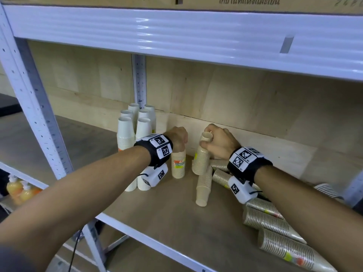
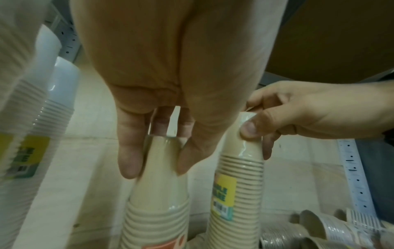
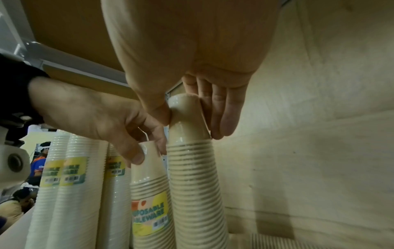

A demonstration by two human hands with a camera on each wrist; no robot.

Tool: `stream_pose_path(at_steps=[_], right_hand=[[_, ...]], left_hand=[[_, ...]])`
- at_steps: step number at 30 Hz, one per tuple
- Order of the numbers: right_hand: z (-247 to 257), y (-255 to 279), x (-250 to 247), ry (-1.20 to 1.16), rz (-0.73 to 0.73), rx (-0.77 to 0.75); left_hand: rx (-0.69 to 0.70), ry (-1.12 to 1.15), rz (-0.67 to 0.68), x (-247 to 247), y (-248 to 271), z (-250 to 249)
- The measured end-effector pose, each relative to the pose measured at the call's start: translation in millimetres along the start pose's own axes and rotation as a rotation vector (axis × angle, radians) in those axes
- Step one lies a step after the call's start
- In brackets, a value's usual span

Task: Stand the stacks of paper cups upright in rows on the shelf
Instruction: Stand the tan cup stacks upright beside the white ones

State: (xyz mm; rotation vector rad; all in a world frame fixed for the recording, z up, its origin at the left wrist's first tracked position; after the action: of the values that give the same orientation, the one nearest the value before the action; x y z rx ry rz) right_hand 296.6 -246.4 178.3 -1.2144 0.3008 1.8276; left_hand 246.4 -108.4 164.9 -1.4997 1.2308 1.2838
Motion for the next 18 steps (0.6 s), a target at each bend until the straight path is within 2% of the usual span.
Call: stream_pose_path(at_steps=[8,14,18], right_hand=[[0,-37,38,-0.086,0.046,0.014],[-1,-55,62,-0.107,0.066,0.025],[-2,-62,73,-0.126,0.083,0.008]], left_hand=[[-0.105,-0.063,-0.065,9,-27,17],[-0.121,-0.111,-0.131,20,-35,23],[-0.138,-0.127,-0.114,23,-40,25]])
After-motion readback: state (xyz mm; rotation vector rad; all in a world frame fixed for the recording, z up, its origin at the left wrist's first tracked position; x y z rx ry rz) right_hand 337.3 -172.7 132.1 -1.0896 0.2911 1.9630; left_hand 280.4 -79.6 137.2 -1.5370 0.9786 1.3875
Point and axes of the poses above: each hand's wrist, its own y-axis away from the middle knuckle, its own x-axis out of the palm, z = x × y, the point moved 8 cm from there along -y, towards the middle knuckle, and after that the axes turned 6 degrees about -y, right-handed, at the moved point
